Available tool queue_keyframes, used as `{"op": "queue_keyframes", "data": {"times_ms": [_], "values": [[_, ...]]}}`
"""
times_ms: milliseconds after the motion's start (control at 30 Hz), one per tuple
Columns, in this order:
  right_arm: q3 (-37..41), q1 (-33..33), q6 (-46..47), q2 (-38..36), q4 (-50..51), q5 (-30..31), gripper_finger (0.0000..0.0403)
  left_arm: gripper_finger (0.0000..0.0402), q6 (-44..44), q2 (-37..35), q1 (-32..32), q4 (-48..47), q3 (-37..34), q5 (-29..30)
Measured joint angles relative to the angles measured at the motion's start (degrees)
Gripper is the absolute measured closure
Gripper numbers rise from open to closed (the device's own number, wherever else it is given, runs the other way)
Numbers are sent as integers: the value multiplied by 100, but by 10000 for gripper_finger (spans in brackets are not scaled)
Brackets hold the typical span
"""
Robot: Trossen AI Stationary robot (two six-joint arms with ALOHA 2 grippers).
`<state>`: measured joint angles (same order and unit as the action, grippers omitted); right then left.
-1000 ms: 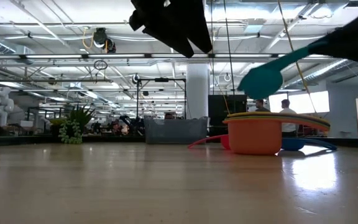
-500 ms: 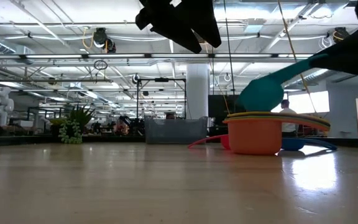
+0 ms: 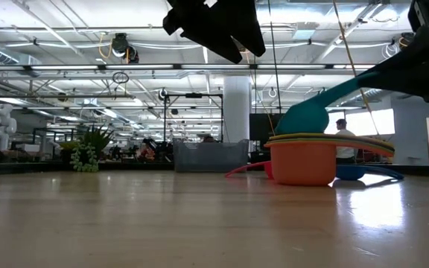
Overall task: Nest measuring cups in basket
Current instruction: Stack the light blue measuring cup on top of the yellow measuring cup
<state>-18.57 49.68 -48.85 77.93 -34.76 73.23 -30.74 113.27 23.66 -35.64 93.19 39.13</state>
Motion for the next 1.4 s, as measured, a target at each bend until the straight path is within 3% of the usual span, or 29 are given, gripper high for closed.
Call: {"op": "queue_keyframes", "data": {"times_ms": [533,1233,1400], "values": [[0,-95,-28,0,-17,-304,395,172,4,0,0,-4,0,-2],[0,-96,11,-18,61,-305,257,172,4,-2,0,-7,0,-13],[169,-131,425,-269,125,-491,246,172,4,-4,7,-9,0,-32]]}}
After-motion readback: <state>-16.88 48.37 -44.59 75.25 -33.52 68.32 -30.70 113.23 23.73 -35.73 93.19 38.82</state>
